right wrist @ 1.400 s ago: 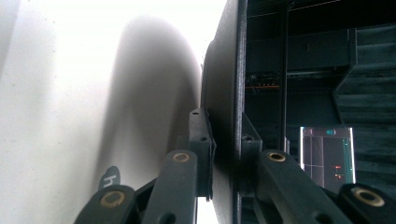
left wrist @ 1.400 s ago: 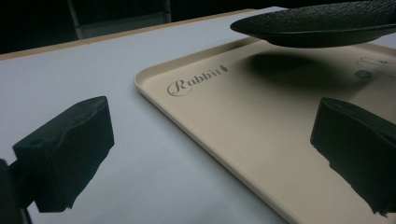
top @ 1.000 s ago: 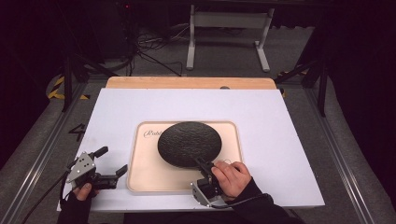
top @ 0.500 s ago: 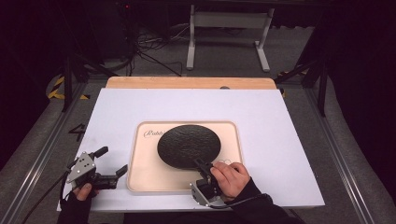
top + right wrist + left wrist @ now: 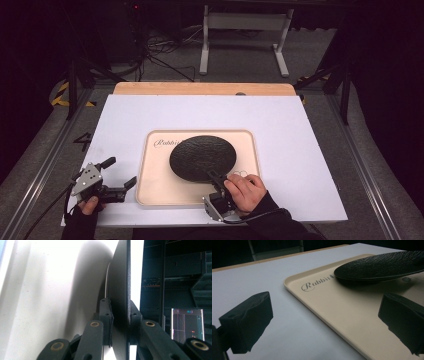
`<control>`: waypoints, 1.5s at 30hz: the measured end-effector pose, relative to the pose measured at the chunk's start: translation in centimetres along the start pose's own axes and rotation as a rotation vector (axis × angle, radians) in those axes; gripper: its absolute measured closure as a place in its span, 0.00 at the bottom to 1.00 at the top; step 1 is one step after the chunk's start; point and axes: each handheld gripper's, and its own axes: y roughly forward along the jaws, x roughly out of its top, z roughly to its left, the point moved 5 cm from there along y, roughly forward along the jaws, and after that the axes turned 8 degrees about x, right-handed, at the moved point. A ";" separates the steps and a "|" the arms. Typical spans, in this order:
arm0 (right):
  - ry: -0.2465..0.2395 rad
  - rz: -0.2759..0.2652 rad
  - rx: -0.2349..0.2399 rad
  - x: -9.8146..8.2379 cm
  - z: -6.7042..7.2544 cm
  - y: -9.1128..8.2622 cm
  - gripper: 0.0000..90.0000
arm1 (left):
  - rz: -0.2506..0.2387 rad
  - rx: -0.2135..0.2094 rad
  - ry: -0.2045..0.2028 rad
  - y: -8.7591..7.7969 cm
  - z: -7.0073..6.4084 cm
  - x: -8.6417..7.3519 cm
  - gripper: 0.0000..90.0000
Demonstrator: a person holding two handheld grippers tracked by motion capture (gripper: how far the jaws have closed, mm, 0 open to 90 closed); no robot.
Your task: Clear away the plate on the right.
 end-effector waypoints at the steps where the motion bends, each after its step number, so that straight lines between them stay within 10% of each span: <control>1: -0.002 0.001 0.000 0.0 0.1 0.1 0.90 | 0.000 0.000 0.000 0.0 0.0 0.0 0.00; 33: 0.023 0.002 0.146 -0.7 2.7 0.8 0.78 | 0.004 -0.001 0.006 0.0 -0.1 0.0 0.00; 45: 0.186 -0.132 0.216 -1.1 1.7 -1.5 0.59 | 0.002 0.000 -0.001 0.0 -0.1 0.0 0.00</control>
